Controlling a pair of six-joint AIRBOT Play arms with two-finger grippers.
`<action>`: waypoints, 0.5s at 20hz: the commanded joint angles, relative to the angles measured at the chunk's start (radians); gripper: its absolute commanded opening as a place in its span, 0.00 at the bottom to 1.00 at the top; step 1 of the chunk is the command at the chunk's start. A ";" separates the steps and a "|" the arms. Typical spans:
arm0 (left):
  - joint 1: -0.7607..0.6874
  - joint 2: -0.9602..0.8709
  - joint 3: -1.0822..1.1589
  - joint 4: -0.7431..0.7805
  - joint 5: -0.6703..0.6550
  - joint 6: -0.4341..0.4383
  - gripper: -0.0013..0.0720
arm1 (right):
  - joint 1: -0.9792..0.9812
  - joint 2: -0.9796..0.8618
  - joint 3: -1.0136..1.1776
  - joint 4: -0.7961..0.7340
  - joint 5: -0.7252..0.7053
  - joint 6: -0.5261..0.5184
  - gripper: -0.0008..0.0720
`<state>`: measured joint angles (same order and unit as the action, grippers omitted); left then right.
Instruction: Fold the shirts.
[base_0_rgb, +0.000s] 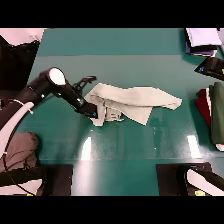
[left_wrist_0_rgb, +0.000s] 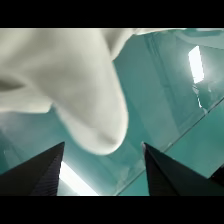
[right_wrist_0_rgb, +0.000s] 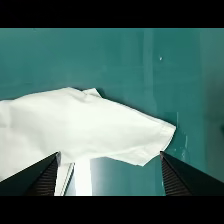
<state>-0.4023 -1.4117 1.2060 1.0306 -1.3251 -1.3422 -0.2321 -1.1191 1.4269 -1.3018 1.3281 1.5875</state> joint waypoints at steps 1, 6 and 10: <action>-0.074 0.005 -0.055 0.005 0.143 -0.008 0.81 | 0.000 0.005 0.000 0.001 0.064 -0.007 0.97; -0.074 -0.005 -0.089 0.096 0.189 -0.084 0.74 | -0.001 0.048 -0.127 0.079 0.114 -0.045 0.97; -0.070 -0.004 -0.095 0.126 0.254 -0.084 0.06 | 0.001 0.126 -0.383 0.245 0.063 -0.048 0.97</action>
<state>-0.4725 -1.4158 1.1156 1.1213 -1.1210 -1.4162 -0.2321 -1.0374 1.1923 -1.1732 1.4139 1.5482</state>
